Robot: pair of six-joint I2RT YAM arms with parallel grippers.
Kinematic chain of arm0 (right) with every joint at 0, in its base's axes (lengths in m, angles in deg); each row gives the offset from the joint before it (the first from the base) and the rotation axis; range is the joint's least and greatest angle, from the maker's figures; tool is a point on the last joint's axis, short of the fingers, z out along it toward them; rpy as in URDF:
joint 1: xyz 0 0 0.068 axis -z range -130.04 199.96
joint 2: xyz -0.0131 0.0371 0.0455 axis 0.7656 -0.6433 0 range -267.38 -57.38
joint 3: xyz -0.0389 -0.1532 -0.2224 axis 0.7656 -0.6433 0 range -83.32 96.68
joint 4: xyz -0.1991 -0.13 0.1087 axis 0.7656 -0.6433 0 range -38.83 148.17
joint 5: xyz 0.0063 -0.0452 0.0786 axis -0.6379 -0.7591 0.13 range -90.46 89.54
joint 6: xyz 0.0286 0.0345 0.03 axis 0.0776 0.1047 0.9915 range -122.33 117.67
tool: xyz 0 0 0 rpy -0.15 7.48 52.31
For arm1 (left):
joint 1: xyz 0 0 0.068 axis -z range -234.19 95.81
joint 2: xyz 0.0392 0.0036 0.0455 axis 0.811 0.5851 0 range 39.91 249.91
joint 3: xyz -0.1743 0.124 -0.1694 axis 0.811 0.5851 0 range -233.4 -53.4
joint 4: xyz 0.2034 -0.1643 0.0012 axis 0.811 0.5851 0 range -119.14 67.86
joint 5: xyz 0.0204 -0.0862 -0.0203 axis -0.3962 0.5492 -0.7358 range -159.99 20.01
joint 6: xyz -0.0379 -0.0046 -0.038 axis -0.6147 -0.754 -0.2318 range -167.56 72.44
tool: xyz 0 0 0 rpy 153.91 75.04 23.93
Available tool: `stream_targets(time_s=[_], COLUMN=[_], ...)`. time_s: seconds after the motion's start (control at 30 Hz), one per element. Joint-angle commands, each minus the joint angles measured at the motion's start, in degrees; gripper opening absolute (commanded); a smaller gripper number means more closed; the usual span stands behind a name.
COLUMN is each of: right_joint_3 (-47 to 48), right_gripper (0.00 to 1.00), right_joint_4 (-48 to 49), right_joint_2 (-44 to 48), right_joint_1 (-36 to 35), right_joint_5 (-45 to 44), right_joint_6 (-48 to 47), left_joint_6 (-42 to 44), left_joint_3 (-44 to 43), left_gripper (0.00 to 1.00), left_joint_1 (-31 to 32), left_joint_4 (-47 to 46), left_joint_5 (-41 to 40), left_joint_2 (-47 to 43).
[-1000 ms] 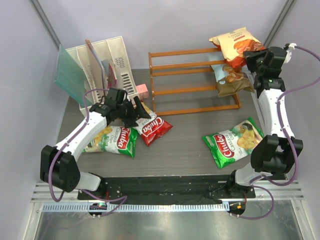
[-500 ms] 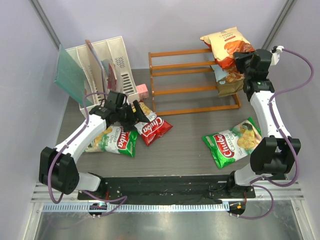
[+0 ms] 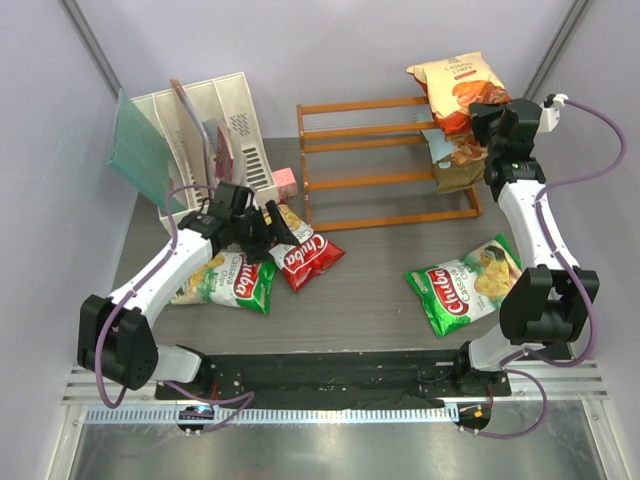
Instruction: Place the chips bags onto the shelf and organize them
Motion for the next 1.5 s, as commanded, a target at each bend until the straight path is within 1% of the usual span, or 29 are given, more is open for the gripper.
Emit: stream_targets(time_s=[0.0, 0.03, 0.07, 0.1, 0.2, 0.27, 0.37, 0.47, 0.73, 0.9, 1.03, 1.17, 1.2, 1.23, 1.33, 1.47], right_joint_3=[-1.59, -2.55, -4.3, -5.19, -8.44, -10.64, -12.67, -13.02, -9.16, -8.63, -7.75, -5.73, -4.94, -4.33, -2.04, 0.6], right_gripper=[0.4, 0.67, 0.73, 0.75, 0.76, 0.75, 0.75, 0.79, 0.82, 0.83, 0.87, 0.92, 0.92, 0.92, 0.93, 0.96], right_joint_4=[0.22, 0.4, 0.4, 0.4, 0.05, -0.3, -0.91, -1.27, -2.41, -2.85, -2.94, -4.08, -3.99, -3.9, -3.2, -4.25], right_joint_2=[1.1, 2.23, 2.77, 3.21, 5.93, 8.2, 10.67, 11.65, 10.51, 10.68, 11.65, 11.03, 10.77, 10.59, 9.89, 9.8], right_joint_1=[0.01, 0.01, 0.01, 0.01, 0.01, 0.01, 0.01, 0.1, 0.19, 0.28, 0.71, 1.85, 2.21, 2.3, 2.3, 2.3], right_joint_5=[-0.45, 0.0, 0.52, 0.7, 0.97, 1.06, 0.97, 0.79, 2.37, 2.81, 2.9, 5.27, 5.36, 8.15, 10.01, 11.6], right_joint_6=[-1.89, -2.06, -2.07, -2.41, -3.38, -4.0, -4.44, -5.14, -5.32, -4.7, -4.35, -3.39, -2.86, -2.77, -2.16, -1.98], left_joint_6=[1.29, 1.2, 1.12, 1.03, 1.11, 1.12, 1.03, 1.03, 0.85, 0.85, 0.68, 0.68, 0.76, 0.85, 1.11, 1.73], left_joint_3=[0.46, 0.55, 0.72, 0.81, 0.55, 0.46, 0.64, 0.99, 2.13, 3.1, 3.63, 3.54, 3.45, 3.19, 2.4, 1.17], left_gripper=[0.8, 0.8, 0.8, 0.8, 0.8, 0.8, 0.8, 0.8, 0.8, 0.8, 0.8, 0.8, 0.79, 0.8, 0.8, 0.79], left_joint_1=[-0.4, -0.49, -0.49, -0.4, -0.4, -0.4, -0.4, -0.4, -0.4, -0.4, -0.4, -0.4, -0.4, -0.4, -0.4, -0.4], left_joint_4=[0.24, 0.15, -0.11, -0.29, -0.38, -0.38, -0.55, -0.64, -0.64, -0.47, -0.64, -0.64, -0.73, -0.82, -0.82, -0.82], left_joint_5=[-0.09, -0.09, 0.0, 0.18, 0.53, 0.71, 0.88, 1.14, 1.58, 1.58, 1.76, 2.64, 2.9, 2.99, 3.43, 4.22], left_joint_2=[-2.26, -2.26, -2.26, -2.34, -1.82, -1.64, -1.9, -2.08, -3.05, -4.19, -4.72, -4.19, -3.93, -3.84, -3.23, -1.82])
